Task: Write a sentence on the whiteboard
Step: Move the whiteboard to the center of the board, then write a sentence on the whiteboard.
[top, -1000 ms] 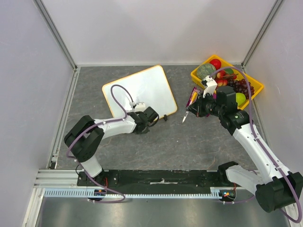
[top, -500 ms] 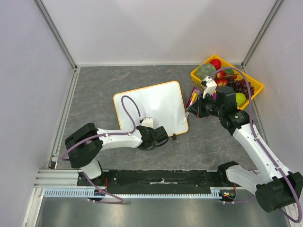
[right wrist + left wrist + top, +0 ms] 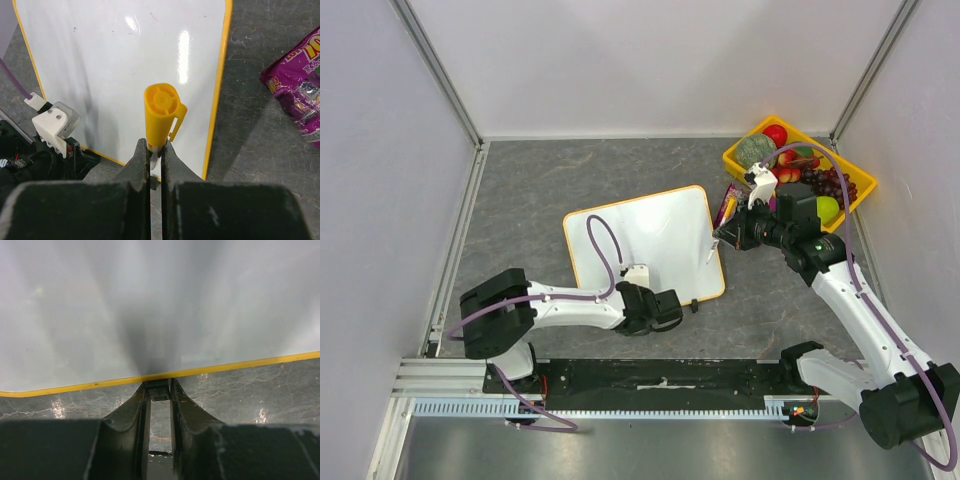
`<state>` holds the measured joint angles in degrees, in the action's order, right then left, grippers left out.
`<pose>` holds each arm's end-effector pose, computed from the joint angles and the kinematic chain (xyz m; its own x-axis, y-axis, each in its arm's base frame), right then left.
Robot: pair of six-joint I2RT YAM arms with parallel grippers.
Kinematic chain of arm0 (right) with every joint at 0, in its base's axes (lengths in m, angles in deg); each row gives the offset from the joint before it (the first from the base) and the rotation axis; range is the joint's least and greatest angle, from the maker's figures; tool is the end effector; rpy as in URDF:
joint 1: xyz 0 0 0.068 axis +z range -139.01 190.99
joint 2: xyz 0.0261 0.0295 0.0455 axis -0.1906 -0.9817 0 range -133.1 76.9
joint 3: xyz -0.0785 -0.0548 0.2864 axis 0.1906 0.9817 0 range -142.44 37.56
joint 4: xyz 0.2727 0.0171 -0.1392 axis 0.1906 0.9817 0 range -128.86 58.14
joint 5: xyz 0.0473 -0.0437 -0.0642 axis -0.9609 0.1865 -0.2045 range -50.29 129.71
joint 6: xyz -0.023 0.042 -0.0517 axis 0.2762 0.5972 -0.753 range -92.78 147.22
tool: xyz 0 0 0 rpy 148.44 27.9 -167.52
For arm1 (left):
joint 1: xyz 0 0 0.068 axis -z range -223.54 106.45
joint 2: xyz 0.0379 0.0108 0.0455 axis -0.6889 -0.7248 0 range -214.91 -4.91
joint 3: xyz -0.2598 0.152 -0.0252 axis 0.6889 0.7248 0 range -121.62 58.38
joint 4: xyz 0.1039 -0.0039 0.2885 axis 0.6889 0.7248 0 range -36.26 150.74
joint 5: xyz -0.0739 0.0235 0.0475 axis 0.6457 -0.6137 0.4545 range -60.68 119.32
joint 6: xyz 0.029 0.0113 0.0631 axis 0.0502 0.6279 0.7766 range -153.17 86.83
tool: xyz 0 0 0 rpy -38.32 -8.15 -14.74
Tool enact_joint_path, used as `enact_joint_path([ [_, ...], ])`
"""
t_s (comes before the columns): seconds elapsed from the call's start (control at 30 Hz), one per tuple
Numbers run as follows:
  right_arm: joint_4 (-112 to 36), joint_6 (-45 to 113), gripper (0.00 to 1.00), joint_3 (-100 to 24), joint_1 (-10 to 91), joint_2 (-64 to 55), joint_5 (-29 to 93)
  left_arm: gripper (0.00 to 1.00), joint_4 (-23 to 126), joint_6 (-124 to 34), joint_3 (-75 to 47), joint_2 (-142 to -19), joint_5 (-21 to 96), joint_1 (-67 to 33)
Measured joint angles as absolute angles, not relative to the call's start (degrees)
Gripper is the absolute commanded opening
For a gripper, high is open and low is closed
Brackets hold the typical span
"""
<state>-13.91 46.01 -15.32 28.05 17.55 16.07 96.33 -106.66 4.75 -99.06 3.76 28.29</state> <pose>0.2571 0.1032 0.3269 -0.6637 0.1049 -0.7406 -0.4037 0.7833 0.4727 0.1227 -0.2944 0.1372 -0.8943 -0.0488 -0.4448 -0.0578 0.9983 0.0067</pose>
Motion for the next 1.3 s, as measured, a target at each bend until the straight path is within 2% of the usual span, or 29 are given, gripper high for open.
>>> enact_joint_path([
  [0.13, -13.91, 45.99, 0.00, -15.32, 28.07, 17.55, 16.05, 0.34, 96.35, -106.71, 4.54, -99.15, 4.31, 28.97],
  [0.23, -13.91, 45.90, 0.00, -15.32, 28.05, 17.55, 16.05, 0.54, 96.37, -106.51, 3.92, -99.41, 6.34, 29.49],
  [0.3, -13.89, 45.77, 0.00, -15.32, 28.07, 17.57, 16.05, 0.63, 96.31, -106.12, 3.75, -99.43, 7.61, 30.52],
  [0.63, -13.76, 45.79, 0.00, -15.30, 28.07, 19.34, 16.07, 0.69, 96.46, -105.98, 3.64, -95.58, 10.19, 35.26],
  [1.03, -13.45, 47.25, 0.00, -13.46, 28.07, 30.70, 16.03, 0.94, 95.28, -98.05, -1.17, -80.22, 6.19, 36.44],
  [1.3, -10.68, 47.80, 0.00, -8.98, 28.05, 40.78, 15.05, 0.98, 89.03, -91.80, 3.11, -68.31, 6.49, 35.50],
])
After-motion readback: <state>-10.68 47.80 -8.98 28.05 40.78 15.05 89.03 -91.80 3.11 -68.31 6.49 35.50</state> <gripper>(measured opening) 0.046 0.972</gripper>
